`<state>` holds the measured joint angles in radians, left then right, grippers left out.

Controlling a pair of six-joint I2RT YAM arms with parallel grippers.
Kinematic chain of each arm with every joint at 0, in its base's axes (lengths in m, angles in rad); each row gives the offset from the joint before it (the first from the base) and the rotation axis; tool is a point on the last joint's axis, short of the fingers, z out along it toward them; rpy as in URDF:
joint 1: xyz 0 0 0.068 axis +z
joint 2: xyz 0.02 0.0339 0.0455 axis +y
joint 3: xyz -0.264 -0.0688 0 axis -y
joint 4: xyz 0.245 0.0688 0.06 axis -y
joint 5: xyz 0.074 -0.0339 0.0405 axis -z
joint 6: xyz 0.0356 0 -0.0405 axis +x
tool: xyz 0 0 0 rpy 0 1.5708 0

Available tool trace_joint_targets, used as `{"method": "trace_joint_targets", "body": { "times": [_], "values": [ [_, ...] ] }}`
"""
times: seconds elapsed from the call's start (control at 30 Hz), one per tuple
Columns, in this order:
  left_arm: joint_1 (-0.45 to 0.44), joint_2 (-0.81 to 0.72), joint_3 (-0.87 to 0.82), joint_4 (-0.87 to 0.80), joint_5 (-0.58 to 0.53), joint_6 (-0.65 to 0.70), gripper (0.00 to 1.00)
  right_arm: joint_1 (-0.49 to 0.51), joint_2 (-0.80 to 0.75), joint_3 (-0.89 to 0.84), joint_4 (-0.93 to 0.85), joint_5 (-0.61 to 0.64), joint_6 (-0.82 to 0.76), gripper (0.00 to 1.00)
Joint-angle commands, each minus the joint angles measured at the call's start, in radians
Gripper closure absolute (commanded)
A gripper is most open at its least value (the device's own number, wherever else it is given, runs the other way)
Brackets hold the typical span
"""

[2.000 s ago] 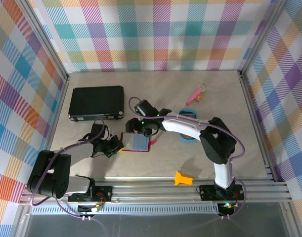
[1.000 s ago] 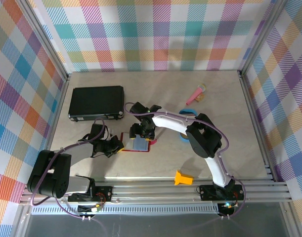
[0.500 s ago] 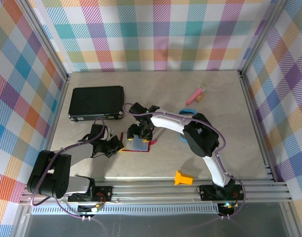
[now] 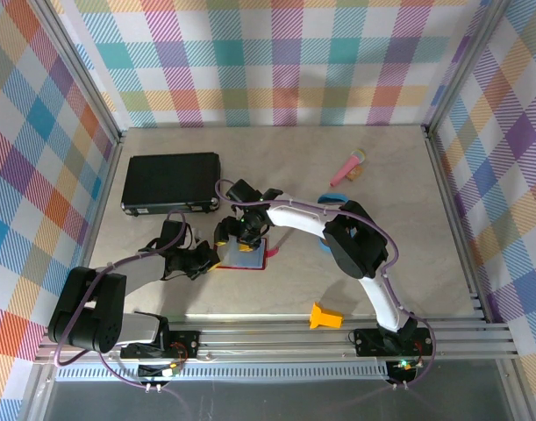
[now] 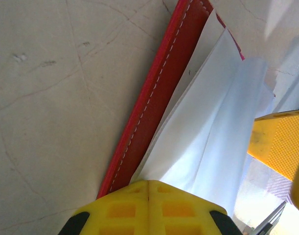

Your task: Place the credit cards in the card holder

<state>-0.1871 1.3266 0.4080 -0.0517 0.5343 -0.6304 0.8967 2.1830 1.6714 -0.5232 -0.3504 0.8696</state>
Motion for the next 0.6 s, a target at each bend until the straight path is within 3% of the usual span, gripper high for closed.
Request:
{"method": "trace_joint_targets", "body": {
  "times": [0.0, 0.37, 0.57],
  "values": [
    [0.008, 0.017, -0.033, -0.038, -0.045, 0.022, 0.99, -0.001, 0.013, -0.019, 0.063, -0.056, 0.030, 0.28],
    [0.007, -0.022, 0.011, -0.109, -0.035, 0.045, 0.95, 0.002, 0.036, -0.020, 0.091, -0.080, 0.050, 0.29],
    [0.008, -0.081, 0.029, -0.162, -0.043, 0.038, 0.82, 0.002, 0.049, -0.007, 0.092, -0.082, 0.051, 0.29]
  ]
}}
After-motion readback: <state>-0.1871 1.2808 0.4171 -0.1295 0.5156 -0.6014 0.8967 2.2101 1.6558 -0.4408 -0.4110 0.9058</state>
